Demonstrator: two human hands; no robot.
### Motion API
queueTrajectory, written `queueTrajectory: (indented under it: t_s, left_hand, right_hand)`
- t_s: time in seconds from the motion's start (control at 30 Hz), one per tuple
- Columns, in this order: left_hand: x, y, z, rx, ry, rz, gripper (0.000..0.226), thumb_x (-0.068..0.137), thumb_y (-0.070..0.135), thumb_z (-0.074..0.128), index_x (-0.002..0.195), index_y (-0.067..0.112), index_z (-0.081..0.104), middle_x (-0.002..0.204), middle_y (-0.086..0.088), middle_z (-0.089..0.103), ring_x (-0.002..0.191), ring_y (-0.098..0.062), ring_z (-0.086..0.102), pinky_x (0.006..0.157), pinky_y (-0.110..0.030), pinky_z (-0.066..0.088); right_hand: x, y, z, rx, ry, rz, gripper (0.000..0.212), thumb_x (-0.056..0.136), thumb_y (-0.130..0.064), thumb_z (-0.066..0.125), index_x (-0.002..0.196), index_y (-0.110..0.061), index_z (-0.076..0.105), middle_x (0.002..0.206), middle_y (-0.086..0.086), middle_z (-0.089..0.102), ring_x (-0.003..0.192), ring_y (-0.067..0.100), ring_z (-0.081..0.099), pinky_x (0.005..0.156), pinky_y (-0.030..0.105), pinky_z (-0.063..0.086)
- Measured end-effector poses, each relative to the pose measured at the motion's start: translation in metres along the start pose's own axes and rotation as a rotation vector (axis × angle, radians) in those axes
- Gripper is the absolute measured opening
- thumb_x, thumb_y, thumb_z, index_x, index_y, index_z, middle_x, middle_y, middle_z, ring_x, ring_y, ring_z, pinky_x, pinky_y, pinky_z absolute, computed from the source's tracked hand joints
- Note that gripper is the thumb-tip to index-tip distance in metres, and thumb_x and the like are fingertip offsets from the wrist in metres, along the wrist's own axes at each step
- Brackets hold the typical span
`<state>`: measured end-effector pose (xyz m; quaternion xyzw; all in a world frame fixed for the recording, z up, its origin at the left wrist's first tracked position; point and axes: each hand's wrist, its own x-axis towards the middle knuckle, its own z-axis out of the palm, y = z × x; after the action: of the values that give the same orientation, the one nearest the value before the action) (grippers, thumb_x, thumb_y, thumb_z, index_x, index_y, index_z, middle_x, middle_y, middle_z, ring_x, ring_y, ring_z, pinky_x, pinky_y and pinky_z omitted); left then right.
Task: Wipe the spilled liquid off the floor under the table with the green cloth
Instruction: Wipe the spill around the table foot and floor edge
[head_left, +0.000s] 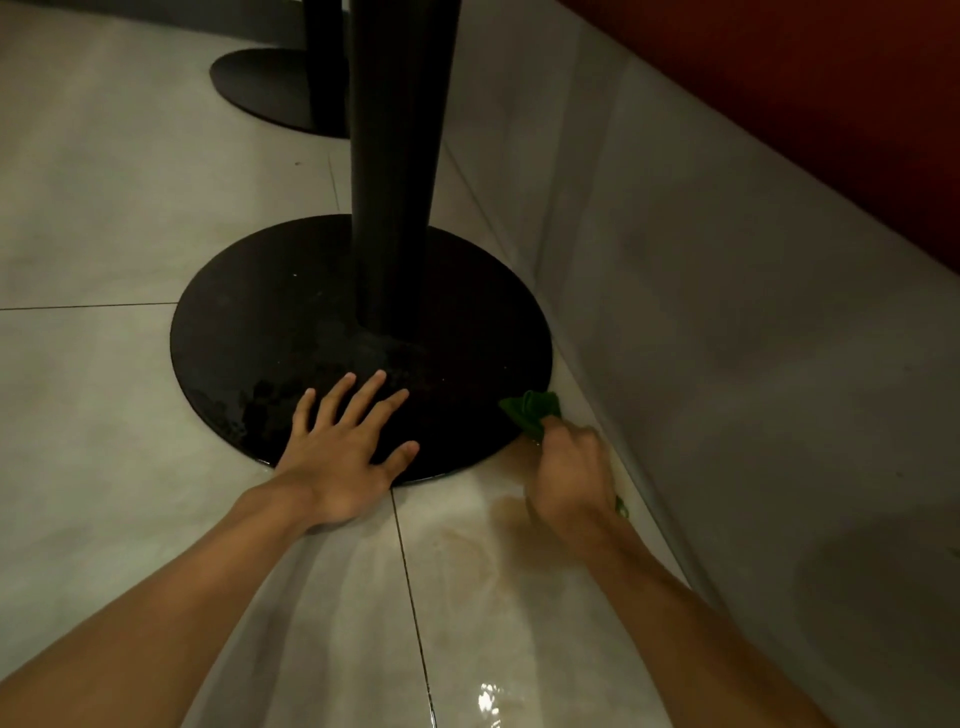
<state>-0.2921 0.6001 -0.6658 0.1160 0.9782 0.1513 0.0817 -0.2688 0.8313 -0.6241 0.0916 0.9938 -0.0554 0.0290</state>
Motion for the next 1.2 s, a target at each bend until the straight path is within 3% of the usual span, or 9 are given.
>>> queueTrajectory:
  t_s: [0.13,0.3,0.47,0.6,0.73,0.9,1.03,1.13,1.2]
  left_hand:
    - [0.0,0.0,0.0,0.002,-0.002,0.0,0.067,0.089,0.068,0.015,0.149,0.043,-0.001,0.157,0.014,-0.018,0.142,-0.013,-0.024,0.116,-0.046,-0.014]
    - [0.001,-0.002,0.0,-0.003,-0.004,0.008,0.068,0.089,0.069,0.015,0.149,0.043,-0.001,0.157,0.015,-0.018,0.142,-0.012,-0.024,0.116,-0.046,-0.015]
    - [0.002,-0.002,0.002,0.019,0.002,0.011,0.068,0.088,0.07,0.012,0.149,0.043,-0.002,0.157,0.014,-0.018,0.142,-0.013,-0.024,0.115,-0.047,-0.015]
    - [0.002,-0.002,0.002,0.021,0.006,0.01,0.068,0.088,0.07,0.011,0.149,0.043,-0.003,0.157,0.014,-0.018,0.142,-0.013,-0.025,0.115,-0.047,-0.015]
    - [0.001,0.001,0.001,0.028,0.005,0.005,0.067,0.089,0.068,0.013,0.149,0.042,-0.001,0.157,0.013,-0.017,0.143,-0.014,-0.024,0.116,-0.047,-0.014]
    - [0.0,0.001,0.0,0.019,0.004,0.0,0.067,0.089,0.068,0.013,0.149,0.043,0.0,0.158,0.013,-0.016,0.143,-0.014,-0.023,0.116,-0.046,-0.014]
    - [0.0,0.002,0.0,0.017,0.001,-0.006,0.066,0.09,0.067,0.015,0.149,0.043,0.0,0.158,0.013,-0.016,0.143,-0.014,-0.022,0.116,-0.046,-0.014]
    - [0.0,0.001,-0.001,0.016,-0.008,-0.001,0.066,0.089,0.068,0.015,0.149,0.044,-0.001,0.157,0.014,-0.016,0.143,-0.013,-0.022,0.116,-0.046,-0.013]
    - [0.001,0.0,-0.001,0.012,-0.014,0.003,0.066,0.089,0.068,0.015,0.149,0.044,0.0,0.157,0.014,-0.016,0.143,-0.013,-0.023,0.116,-0.046,-0.014]
  right_hand:
    - [-0.007,-0.002,-0.003,-0.004,-0.046,0.003,0.042,0.086,0.004,0.051,0.127,-0.006,0.051,0.116,0.015,0.059,0.104,0.028,0.055,0.083,0.032,0.046]
    - [0.025,-0.007,-0.014,-0.053,-0.067,0.037,0.044,0.09,0.0,0.045,0.134,0.003,0.042,0.134,0.02,0.048,0.119,0.032,0.048,0.102,0.035,0.036]
    - [0.058,-0.015,-0.026,0.074,-0.071,0.147,0.029,0.09,-0.013,0.057,0.117,-0.002,0.056,0.123,0.021,0.057,0.115,0.035,0.052,0.093,0.037,0.045]
    - [0.034,-0.022,-0.015,0.088,0.012,0.141,0.027,0.092,-0.006,0.049,0.12,-0.004,0.053,0.121,0.017,0.057,0.111,0.031,0.052,0.088,0.037,0.046]
    - [-0.009,-0.026,0.0,0.123,0.049,0.134,0.041,0.093,0.002,0.039,0.133,-0.008,0.044,0.127,0.014,0.051,0.116,0.03,0.044,0.095,0.034,0.039]
    - [-0.057,-0.038,0.013,0.155,0.065,0.011,0.05,0.092,-0.003,0.044,0.139,-0.016,0.042,0.132,0.005,0.054,0.122,0.023,0.041,0.098,0.03,0.04]
    - [-0.076,-0.043,0.018,0.143,0.021,-0.098,0.059,0.085,0.0,0.056,0.142,-0.009,0.042,0.141,0.008,0.049,0.118,0.024,0.044,0.098,0.031,0.046]
    - [-0.07,-0.038,0.022,0.017,0.038,-0.113,0.07,0.051,-0.01,0.087,0.117,0.001,0.065,0.116,0.014,0.067,0.098,0.028,0.061,0.087,0.036,0.054]
    - [-0.06,-0.034,0.011,-0.032,0.03,-0.073,0.069,0.056,-0.018,0.084,0.121,-0.007,0.062,0.121,0.01,0.063,0.103,0.027,0.053,0.091,0.035,0.05]
